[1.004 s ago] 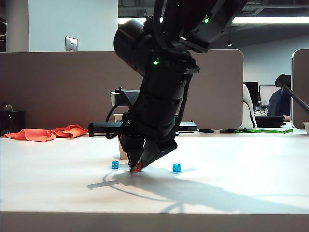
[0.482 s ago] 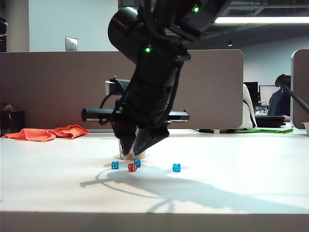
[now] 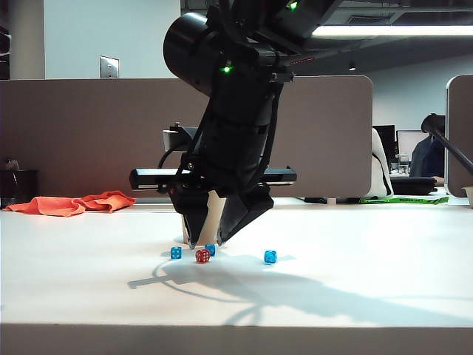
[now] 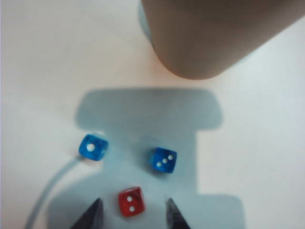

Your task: Pick up the dice with a different color and drop it into the paper cup.

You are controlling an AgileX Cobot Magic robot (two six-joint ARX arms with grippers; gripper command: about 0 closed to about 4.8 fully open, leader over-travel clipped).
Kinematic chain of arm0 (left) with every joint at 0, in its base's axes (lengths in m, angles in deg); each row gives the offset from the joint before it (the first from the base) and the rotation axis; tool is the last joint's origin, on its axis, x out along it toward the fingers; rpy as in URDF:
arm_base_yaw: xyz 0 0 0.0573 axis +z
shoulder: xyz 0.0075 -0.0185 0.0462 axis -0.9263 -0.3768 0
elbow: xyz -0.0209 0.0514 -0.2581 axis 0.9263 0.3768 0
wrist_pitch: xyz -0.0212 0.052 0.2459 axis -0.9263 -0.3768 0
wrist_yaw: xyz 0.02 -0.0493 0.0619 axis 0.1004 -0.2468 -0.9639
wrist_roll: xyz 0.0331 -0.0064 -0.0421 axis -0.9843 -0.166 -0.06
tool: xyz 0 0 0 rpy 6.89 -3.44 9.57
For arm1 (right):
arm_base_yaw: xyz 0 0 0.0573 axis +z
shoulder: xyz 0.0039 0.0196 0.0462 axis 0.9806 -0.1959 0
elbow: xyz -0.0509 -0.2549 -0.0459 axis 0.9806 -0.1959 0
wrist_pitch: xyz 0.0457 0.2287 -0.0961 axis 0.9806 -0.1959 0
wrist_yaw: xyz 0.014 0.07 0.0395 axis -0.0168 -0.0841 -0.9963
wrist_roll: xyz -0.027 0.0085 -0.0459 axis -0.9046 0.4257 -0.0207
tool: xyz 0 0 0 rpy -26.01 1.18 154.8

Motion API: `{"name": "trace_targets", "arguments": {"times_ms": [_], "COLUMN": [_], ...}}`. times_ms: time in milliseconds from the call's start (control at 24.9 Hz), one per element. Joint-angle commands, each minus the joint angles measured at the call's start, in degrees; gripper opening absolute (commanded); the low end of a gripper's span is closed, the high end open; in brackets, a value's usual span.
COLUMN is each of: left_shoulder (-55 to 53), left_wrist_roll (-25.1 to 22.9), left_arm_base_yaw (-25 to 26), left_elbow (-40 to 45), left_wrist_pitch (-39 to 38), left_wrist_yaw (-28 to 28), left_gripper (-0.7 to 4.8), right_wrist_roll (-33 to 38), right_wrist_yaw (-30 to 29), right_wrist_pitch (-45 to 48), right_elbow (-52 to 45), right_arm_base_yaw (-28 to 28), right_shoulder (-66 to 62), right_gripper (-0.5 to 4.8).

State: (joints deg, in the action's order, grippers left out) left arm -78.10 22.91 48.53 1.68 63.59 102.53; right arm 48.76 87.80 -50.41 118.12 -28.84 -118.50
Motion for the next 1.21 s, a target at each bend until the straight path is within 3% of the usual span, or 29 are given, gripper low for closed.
{"name": "trace_targets", "arguments": {"times_ms": [40,1205], "left_shoulder": [-0.07,-0.07], "left_wrist_roll": [-0.04,-0.04], "left_arm_base_yaw": [-0.04,-0.04], "left_elbow": [-0.33,-0.33], "left_wrist_pitch": [0.72,0.72], "left_wrist_yaw": [0.42,0.44], "left_gripper": [-0.06,-0.06], "right_wrist_roll": [0.02,0.04], "right_wrist_yaw": [-0.09,-0.35], "right_wrist_pitch": [0.61,4.46], "right_elbow": [0.15,-0.02], "right_arm_base_yaw": [0.13,0.11], "right_shoulder": [0.17,-1.62], "right_gripper": [1.60,1.58]}}
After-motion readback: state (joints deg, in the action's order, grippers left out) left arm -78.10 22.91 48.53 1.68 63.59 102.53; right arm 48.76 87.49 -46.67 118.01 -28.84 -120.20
